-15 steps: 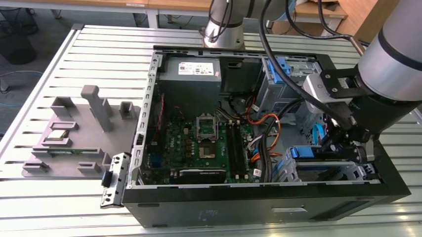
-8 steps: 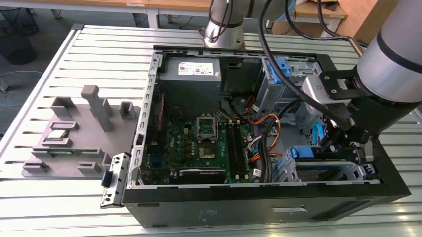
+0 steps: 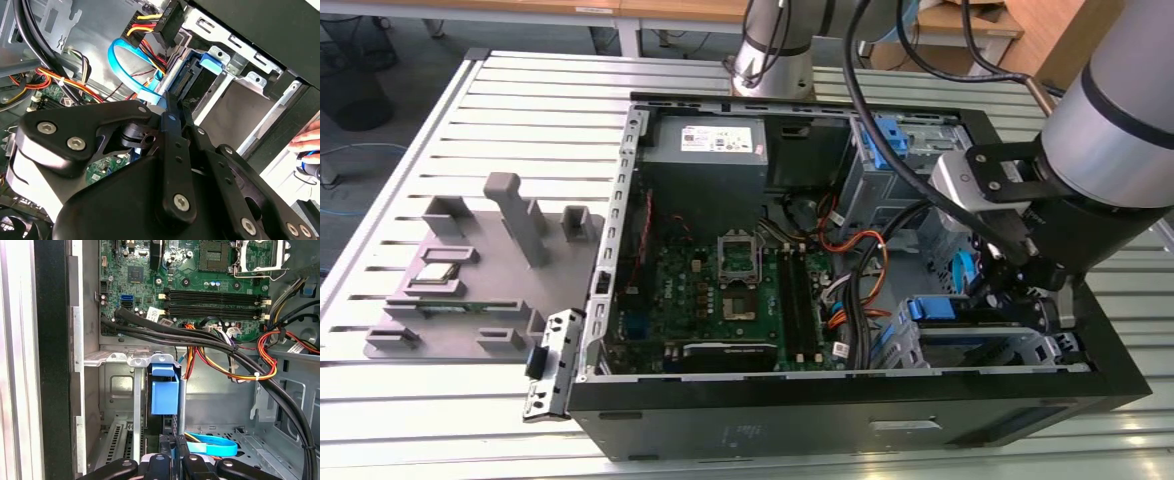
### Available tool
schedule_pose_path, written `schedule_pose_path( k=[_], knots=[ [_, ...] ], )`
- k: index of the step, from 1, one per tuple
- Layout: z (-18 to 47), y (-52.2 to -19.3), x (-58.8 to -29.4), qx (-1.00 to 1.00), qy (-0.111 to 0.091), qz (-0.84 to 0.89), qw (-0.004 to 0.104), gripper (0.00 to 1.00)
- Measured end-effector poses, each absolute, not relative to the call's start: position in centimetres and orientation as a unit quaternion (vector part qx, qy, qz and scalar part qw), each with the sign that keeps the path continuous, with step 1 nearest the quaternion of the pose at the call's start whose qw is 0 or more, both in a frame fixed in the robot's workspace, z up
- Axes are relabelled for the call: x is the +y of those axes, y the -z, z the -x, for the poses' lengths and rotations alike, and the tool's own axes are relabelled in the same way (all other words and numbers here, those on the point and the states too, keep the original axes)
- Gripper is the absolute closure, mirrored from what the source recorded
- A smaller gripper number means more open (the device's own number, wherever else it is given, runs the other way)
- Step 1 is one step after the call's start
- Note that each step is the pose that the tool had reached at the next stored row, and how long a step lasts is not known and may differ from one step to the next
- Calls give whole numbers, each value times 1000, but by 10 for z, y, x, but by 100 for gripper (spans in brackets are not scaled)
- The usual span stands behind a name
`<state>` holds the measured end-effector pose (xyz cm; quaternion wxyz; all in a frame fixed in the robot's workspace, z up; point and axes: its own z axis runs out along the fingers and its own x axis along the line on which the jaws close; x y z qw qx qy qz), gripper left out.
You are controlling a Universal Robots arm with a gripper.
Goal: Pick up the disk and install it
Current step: 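Insert the first disk wire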
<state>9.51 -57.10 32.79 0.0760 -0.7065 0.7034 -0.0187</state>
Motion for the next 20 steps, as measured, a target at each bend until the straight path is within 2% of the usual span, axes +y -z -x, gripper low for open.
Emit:
schedule_pose_path(
  k=[3,4,20],
  knots=[
    [-95,-327,-571,703,19,706,76,83],
    [-95,-327,-571,703,19,706,76,76],
    [-95,-346,-571,704,19,706,76,76]
  ],
)
